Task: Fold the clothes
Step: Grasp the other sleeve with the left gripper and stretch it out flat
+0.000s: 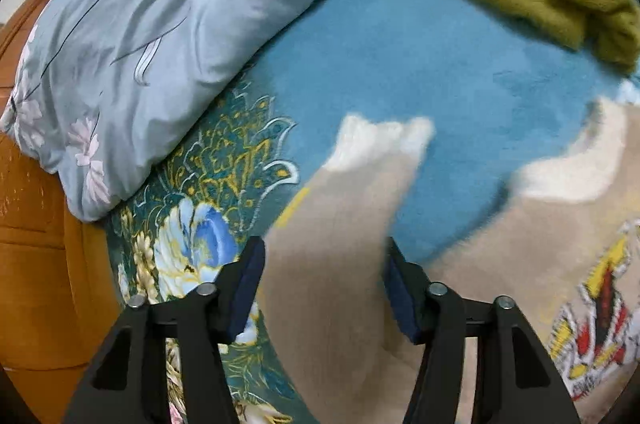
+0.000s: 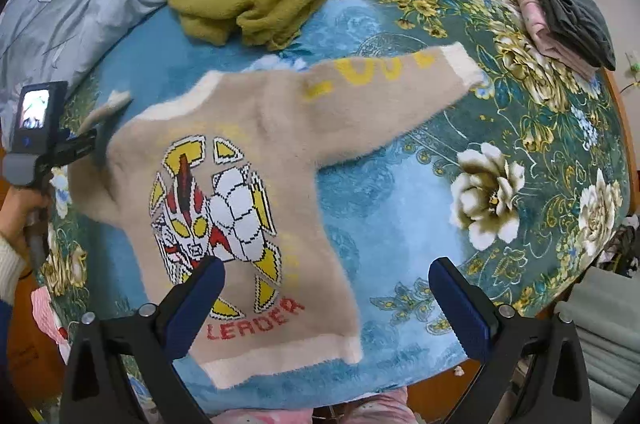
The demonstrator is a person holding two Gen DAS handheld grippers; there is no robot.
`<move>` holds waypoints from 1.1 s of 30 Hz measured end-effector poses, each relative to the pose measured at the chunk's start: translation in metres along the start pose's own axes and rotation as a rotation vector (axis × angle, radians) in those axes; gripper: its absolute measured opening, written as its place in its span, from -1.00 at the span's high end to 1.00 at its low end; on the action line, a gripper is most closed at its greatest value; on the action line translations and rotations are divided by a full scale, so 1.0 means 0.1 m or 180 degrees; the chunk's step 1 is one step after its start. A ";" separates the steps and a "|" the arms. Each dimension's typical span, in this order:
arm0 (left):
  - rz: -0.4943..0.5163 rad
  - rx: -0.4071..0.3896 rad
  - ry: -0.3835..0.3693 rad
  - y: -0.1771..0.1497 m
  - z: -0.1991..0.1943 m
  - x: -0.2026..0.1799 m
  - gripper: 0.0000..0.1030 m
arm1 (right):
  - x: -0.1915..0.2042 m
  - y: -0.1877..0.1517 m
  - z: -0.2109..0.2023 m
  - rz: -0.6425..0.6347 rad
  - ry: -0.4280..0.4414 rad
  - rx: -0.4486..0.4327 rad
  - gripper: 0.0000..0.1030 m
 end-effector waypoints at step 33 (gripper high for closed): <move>-0.4814 0.0141 -0.1978 -2.57 0.20 1.56 0.83 | 0.42 0.01 -0.12 -0.0446 0.0150 -0.0097 -1.00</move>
Point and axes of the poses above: each gripper's, at about its wrist camera, not at the fingertips, and z roughly the way its jaws point, x to its left, y to its top, the point moved 9 cm from there along z, roughly the way its jaws point
